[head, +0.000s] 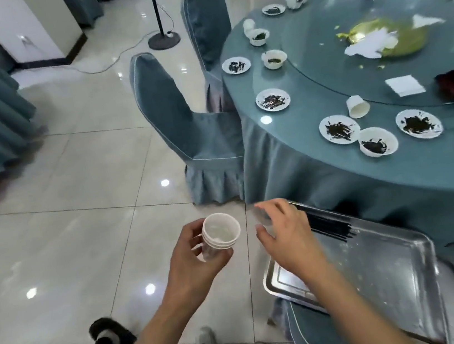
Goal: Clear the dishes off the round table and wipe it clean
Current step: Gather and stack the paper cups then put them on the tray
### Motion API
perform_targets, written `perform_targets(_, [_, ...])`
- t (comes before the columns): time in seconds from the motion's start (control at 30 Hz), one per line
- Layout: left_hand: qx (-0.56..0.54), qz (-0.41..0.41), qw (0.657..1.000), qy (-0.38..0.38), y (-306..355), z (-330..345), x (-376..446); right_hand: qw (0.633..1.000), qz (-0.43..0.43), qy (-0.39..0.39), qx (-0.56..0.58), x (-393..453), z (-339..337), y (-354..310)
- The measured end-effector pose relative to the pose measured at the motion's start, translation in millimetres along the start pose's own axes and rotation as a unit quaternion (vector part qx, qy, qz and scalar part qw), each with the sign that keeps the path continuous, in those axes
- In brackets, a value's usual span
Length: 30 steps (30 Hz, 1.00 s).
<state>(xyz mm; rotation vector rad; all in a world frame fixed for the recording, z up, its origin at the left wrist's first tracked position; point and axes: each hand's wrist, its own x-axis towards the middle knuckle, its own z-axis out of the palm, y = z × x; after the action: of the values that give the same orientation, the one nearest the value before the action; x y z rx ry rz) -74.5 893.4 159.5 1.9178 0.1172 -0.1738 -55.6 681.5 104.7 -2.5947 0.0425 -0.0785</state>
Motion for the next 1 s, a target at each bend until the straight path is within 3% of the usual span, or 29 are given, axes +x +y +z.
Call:
perform_targets(0.6, [0.014,0.077,0.974,-0.214,38,-5,279,0.966,0.231,0.118,-0.021,164,11,19])
perform_targets(1.0, [0.034,0.087,0.952,-0.293,87,101,408,0.928,0.329,0.171,-0.041,282,-36,159])
